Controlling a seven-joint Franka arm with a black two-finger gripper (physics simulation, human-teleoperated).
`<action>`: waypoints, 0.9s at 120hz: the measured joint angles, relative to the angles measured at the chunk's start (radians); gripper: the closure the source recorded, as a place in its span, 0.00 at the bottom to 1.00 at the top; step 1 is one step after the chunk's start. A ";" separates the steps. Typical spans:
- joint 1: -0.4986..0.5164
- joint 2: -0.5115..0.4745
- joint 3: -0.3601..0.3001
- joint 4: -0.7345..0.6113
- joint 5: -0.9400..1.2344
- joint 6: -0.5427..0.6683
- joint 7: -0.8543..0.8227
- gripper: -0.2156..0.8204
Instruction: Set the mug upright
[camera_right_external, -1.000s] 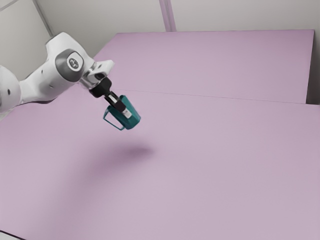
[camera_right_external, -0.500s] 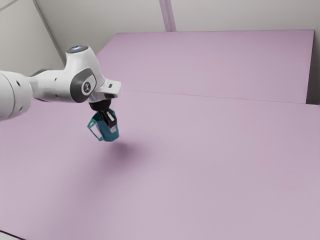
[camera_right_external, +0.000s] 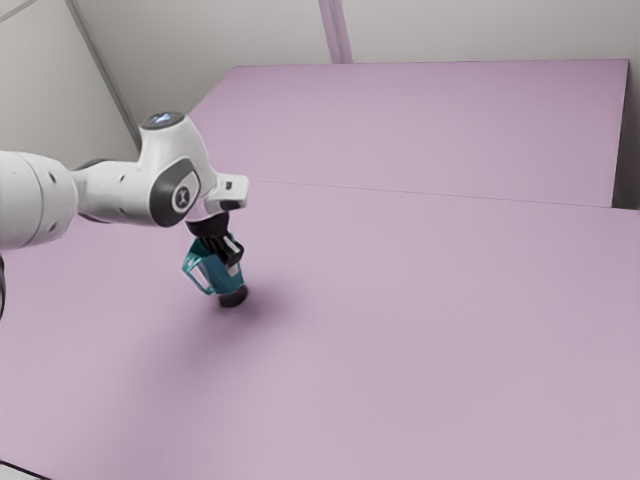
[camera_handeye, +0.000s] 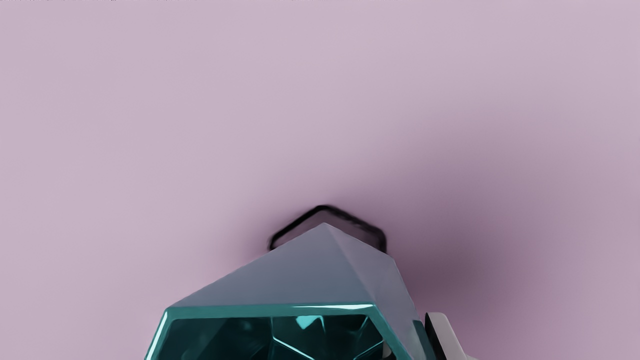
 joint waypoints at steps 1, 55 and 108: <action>-0.001 0.000 0.000 -0.001 0.000 0.002 -0.002 0.96; -0.018 -0.049 0.000 -0.118 0.006 0.083 -0.075 0.96; -0.020 -0.047 0.000 -0.136 0.012 0.129 -0.104 0.89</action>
